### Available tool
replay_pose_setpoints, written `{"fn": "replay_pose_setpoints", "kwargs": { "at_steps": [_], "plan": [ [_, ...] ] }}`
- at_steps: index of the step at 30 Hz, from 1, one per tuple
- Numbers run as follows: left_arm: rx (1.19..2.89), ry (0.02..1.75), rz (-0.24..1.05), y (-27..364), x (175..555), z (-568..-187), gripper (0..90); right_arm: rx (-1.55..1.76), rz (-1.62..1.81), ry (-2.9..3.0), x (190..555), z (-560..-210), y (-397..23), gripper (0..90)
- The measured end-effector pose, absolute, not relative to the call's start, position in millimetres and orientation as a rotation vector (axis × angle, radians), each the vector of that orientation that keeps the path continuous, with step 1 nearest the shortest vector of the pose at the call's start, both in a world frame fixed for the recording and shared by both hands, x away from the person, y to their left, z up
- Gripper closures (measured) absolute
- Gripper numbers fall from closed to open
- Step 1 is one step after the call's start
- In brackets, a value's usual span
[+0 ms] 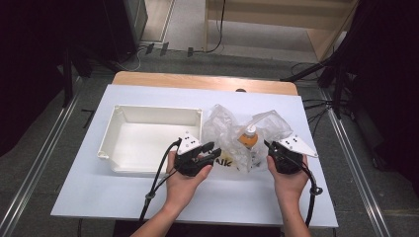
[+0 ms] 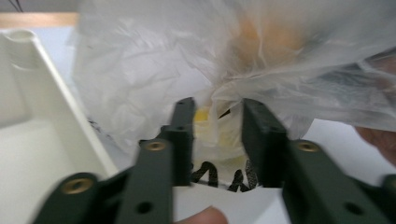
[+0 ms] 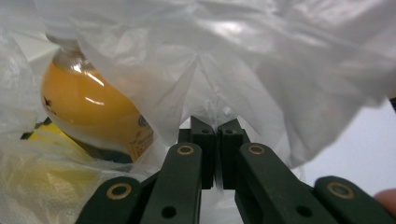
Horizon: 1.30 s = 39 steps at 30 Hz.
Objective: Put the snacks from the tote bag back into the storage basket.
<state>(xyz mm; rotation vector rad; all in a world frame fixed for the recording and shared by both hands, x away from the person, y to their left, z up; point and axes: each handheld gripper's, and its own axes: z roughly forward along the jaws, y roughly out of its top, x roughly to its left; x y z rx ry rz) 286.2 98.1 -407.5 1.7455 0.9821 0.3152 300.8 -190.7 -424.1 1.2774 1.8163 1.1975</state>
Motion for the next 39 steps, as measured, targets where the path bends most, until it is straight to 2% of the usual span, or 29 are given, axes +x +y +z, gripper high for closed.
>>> {"fn": "replay_pose_setpoints", "kwargs": {
  "at_steps": [1, 2, 7, 12, 19, 25, 26, 27, 28, 29, 31, 32, 33, 34, 35, 36, 37, 39],
  "plan": [
    [1.724, 0.946, 0.328, 100.8, 282.2, -400.9, 46.2, 1.277, 1.193, 1.826, 302.1, -426.7, -189.6, 90.0],
    [1.724, 0.946, 0.328, 100.8, 282.2, -400.9, 44.8, 1.277, 1.193, 1.826, 302.1, -426.7, -189.6, 90.0],
    [1.678, 0.81, 0.343, 101.0, 263.6, -379.1, 26.7, 1.277, 1.177, 1.844, 305.3, -431.6, -186.0, 90.0],
    [1.668, 0.751, 0.341, 95.3, 253.2, -364.7, 16.5, 1.277, 1.173, 1.844, 305.1, -431.4, -185.1, 90.0],
    [1.699, 0.726, 0.396, 72.3, 250.9, -350.7, 8.8, 1.269, 1.164, 1.852, 304.8, -432.6, -183.0, 90.0],
    [1.738, 0.753, 0.433, 51.4, 267.2, -349.9, 2.4, 1.254, 1.142, 1.873, 304.3, -436.0, -180.6, 90.0],
    [1.748, 0.772, 0.448, 50.1, 270.4, -351.5, 3.5, 1.25, 1.141, 1.875, 304.3, -436.2, -180.9, 90.0],
    [1.748, 0.772, 0.448, 50.1, 270.4, -351.5, 9.2, 1.25, 1.141, 1.875, 304.3, -436.2, -180.9, 90.0],
    [1.761, 0.787, 0.451, 50.0, 277.2, -355.9, 19.8, 1.25, 1.139, 1.875, 303.9, -436.2, -181.6, 90.0],
    [1.761, 0.787, 0.451, 50.0, 277.2, -355.9, 25.5, 1.25, 1.139, 1.875, 303.9, -436.2, -181.6, 90.0],
    [1.789, 0.8, 0.476, 49.7, 283.7, -361.2, 47.5, 1.246, 1.144, 1.877, 303.6, -436.4, -182.3, 90.0],
    [1.8, 0.811, 0.479, 50.0, 286.9, -363.7, 47.5, 1.243, 1.143, 1.878, 303.4, -436.6, -182.5, 90.0],
    [1.803, 0.832, 0.481, 50.4, 289.8, -366.0, 65.8, 1.243, 1.143, 1.882, 303.1, -437.0, -182.6, 90.0],
    [1.811, 0.85, 0.486, 51.2, 292.4, -367.7, 73.3, 1.241, 1.142, 1.884, 303.1, -437.1, -182.9, 90.0],
    [1.812, 0.864, 0.482, 52.4, 294.8, -369.1, 73.3, 1.241, 1.142, 1.884, 303.1, -437.1, -182.9, 90.0],
    [1.81, 0.874, 0.468, 53.7, 297.2, -370.3, 83.6, 1.244, 1.143, 1.887, 302.7, -437.3, -183.5, 90.0],
    [1.81, 0.886, 0.46, 54.7, 299.2, -371.6, 83.6, 1.244, 1.143, 1.887, 302.7, -437.3, -183.5, 90.0],
    [1.821, 0.903, 0.463, 57.2, 303.2, -373.9, 89.2, 1.244, 1.145, 1.886, 302.8, -437.8, -184.5, 90.0]
  ]
}}
